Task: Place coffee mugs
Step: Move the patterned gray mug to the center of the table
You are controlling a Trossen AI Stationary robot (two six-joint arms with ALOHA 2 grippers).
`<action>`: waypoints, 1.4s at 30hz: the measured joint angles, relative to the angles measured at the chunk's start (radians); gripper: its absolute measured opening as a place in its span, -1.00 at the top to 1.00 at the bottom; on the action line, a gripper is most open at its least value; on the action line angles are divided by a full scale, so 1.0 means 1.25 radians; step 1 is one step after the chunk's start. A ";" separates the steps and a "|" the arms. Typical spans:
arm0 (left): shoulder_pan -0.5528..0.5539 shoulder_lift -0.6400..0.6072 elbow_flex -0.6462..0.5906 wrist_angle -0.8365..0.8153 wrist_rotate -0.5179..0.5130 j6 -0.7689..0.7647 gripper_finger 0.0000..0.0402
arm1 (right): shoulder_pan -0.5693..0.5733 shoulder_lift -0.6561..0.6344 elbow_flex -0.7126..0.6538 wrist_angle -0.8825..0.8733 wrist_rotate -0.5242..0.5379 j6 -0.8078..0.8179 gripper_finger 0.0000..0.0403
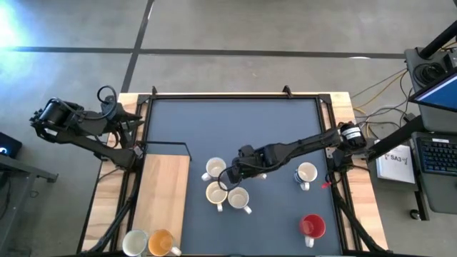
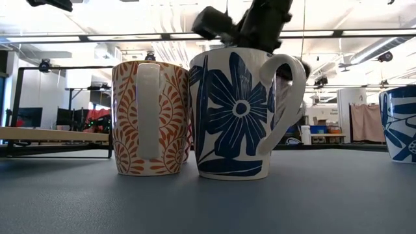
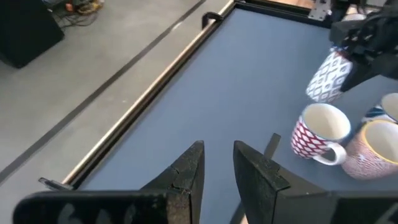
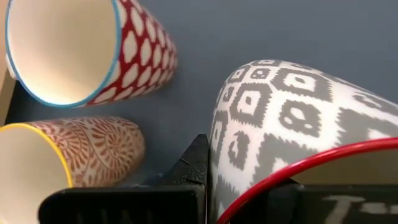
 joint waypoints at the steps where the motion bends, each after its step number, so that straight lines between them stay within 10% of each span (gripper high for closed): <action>1: 0.000 0.000 0.000 0.000 0.009 0.000 0.66 | 0.000 0.010 0.003 0.016 -0.005 -0.006 0.93; 42: 0.000 -0.006 0.000 0.003 0.026 -0.017 0.66 | -0.015 0.341 0.454 -0.405 -0.083 -0.248 0.86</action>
